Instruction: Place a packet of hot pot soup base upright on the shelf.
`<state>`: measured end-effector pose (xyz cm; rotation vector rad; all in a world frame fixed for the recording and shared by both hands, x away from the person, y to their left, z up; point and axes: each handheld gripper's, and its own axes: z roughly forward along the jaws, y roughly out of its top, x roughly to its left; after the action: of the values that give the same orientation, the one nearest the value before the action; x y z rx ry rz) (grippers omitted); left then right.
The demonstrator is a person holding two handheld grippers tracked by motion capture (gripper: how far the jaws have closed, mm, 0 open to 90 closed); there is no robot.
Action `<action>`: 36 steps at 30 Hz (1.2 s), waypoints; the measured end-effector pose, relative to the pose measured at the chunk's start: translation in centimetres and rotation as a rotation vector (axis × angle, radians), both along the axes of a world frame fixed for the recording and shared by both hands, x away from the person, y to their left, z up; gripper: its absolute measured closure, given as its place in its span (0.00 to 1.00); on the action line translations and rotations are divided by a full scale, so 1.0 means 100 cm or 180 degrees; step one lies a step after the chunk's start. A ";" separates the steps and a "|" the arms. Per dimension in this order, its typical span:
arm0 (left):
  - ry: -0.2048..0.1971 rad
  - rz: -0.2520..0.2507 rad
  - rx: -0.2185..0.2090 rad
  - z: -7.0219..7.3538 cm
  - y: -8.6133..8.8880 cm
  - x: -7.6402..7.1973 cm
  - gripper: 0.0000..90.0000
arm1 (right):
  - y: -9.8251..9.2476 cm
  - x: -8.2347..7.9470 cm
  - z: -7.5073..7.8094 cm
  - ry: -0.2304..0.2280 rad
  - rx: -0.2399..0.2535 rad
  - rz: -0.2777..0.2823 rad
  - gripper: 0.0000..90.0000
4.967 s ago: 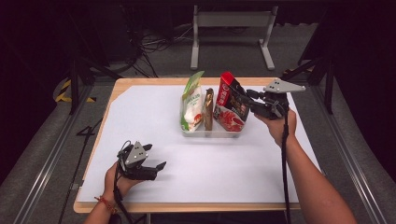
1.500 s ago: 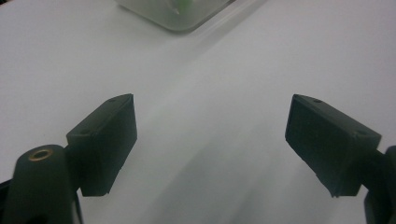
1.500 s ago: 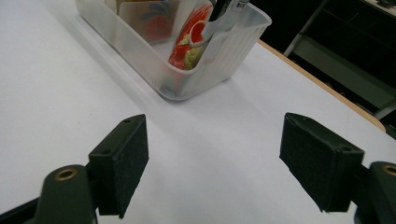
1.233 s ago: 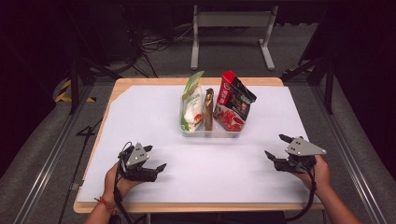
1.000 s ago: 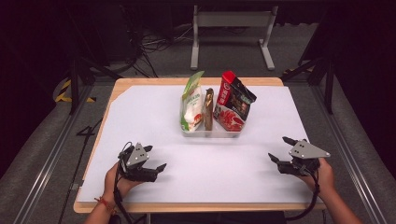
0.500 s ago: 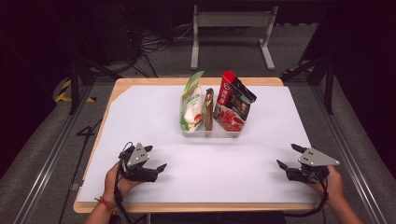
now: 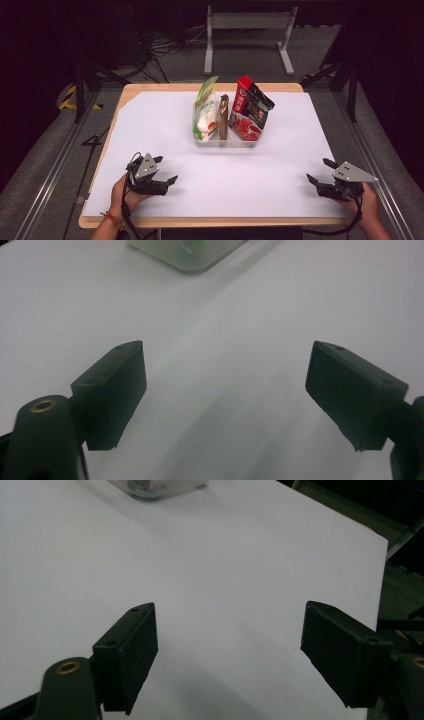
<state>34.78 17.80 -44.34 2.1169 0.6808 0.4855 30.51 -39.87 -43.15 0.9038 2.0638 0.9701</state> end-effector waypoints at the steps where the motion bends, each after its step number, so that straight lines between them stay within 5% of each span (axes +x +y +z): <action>1: -0.0001 0.0001 0.0004 0.000 0.000 0.000 0.19 | -0.001 -0.001 -0.001 -0.0013 -0.0009 -0.0010 0.26; 8: -0.0049 0.0028 -0.0017 0.002 0.004 -0.003 0.19 | -0.008 -0.002 -0.003 -0.0001 0.0125 -0.0076 0.25; 36: -0.0038 0.0003 0.0038 0.001 0.002 -0.005 0.19 | 0.000 -0.004 0.000 -0.0080 0.0101 -0.0041 0.25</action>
<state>34.28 18.01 -44.25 2.1232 0.6735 0.5033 30.09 -39.85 -43.11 0.9155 2.0245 1.0049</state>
